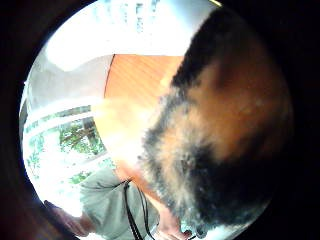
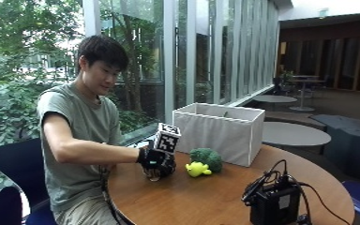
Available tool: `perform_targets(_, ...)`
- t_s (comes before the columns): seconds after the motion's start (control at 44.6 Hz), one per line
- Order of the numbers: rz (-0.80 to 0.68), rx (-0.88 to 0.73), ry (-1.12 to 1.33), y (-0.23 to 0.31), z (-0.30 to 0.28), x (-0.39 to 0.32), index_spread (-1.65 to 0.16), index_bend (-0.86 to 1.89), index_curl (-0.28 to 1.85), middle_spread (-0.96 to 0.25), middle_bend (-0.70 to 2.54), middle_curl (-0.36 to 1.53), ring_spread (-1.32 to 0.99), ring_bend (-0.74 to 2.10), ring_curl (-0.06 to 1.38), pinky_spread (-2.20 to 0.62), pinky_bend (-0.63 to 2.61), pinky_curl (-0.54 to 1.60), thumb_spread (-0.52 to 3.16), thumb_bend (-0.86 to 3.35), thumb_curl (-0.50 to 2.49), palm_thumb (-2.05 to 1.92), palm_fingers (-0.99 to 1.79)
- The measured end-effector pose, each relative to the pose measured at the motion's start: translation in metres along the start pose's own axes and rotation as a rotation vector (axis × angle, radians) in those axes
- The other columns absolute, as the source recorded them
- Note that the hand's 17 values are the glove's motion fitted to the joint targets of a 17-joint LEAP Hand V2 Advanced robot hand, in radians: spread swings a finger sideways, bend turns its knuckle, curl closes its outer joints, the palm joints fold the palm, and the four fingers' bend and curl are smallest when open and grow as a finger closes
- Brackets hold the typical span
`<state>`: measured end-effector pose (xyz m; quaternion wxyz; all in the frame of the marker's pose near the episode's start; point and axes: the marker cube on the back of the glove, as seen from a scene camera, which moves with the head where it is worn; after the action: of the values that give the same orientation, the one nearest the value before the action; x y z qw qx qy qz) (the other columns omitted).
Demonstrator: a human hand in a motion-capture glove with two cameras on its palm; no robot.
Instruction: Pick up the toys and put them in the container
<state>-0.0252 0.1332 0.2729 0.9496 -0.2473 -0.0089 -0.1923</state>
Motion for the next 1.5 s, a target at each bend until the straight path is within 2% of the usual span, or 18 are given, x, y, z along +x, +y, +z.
perform_targets(0.112, -0.129, -0.122, -0.048, 0.004, 0.001, -0.014, -0.24, 0.90, 0.39, -0.25, 0.91, 0.82, -0.37, 1.24, 0.53, -0.35, 0.87, 0.35, 0.94, 0.24, 0.60, 0.56, 1.05)
perform_targets(0.224, -0.154, -0.159, 0.022, 0.007, -0.032, -0.015, -0.24, 0.99, 0.46, -0.26, 0.96, 0.87, -0.39, 1.27, 0.56, -0.36, 0.87, 0.37, 0.88, 0.24, 0.66, 0.57, 1.01)
perform_targets(0.314, -0.075, -0.061, 0.068, 0.006, -0.076, -0.009, -0.23, 1.05, 0.51, -0.26, 1.00, 0.91, -0.40, 1.29, 0.59, -0.37, 0.89, 0.39, 0.84, 0.24, 0.70, 0.58, 0.97)
perform_targets(0.403, 0.051, 0.148, 0.148, 0.008, -0.164, 0.007, -0.23, 1.09, 0.56, -0.26, 1.03, 0.94, -0.41, 1.32, 0.62, -0.37, 0.91, 0.41, 0.80, 0.24, 0.74, 0.58, 0.93)
perform_targets(0.56, -0.175, 0.297, 0.174, 0.020, -0.276, -0.049, -0.22, 1.14, 0.63, -0.26, 1.08, 0.98, -0.42, 1.35, 0.65, -0.37, 0.94, 0.45, 0.75, 0.23, 0.81, 0.57, 0.88)
perform_targets(0.717, -0.137, 0.381, 0.299, 0.007, -0.357, -0.092, -0.21, 1.16, 0.69, -0.25, 1.12, 1.01, -0.42, 1.38, 0.69, -0.37, 0.98, 0.48, 0.71, 0.22, 0.87, 0.56, 0.83)
perform_targets(0.829, -0.167, 0.415, 0.351, -0.004, -0.396, -0.133, -0.21, 1.18, 0.73, -0.25, 1.14, 1.03, -0.42, 1.39, 0.71, -0.37, 0.99, 0.49, 0.68, 0.22, 0.91, 0.56, 0.80)
perform_targets(1.142, -0.303, 0.459, 0.351, -0.058, -0.423, -0.253, -0.20, 1.19, 0.83, -0.24, 1.19, 1.05, -0.42, 1.41, 0.75, -0.37, 1.02, 0.52, 0.62, 0.21, 1.02, 0.55, 0.77)
perform_targets(1.344, -0.265, 0.397, 0.381, -0.093, -0.409, -0.311, -0.19, 1.16, 0.88, -0.24, 1.21, 1.06, -0.41, 1.42, 0.77, -0.37, 1.05, 0.54, 0.60, 0.18, 1.07, 0.52, 0.75)
perform_targets(1.456, -0.199, 0.339, 0.473, -0.111, -0.392, -0.349, -0.20, 0.94, 0.89, -0.25, 1.07, 1.03, -0.40, 1.44, 0.77, -0.38, 1.18, 0.56, 0.68, 0.07, 1.03, 0.41, 0.53)
perform_targets(1.501, -0.179, 0.297, 0.515, -0.114, -0.386, -0.360, -0.21, 0.83, 0.87, -0.25, 1.07, 1.01, -0.39, 1.43, 0.76, -0.39, 1.17, 0.55, 0.83, 0.00, 0.95, 0.27, 0.50)
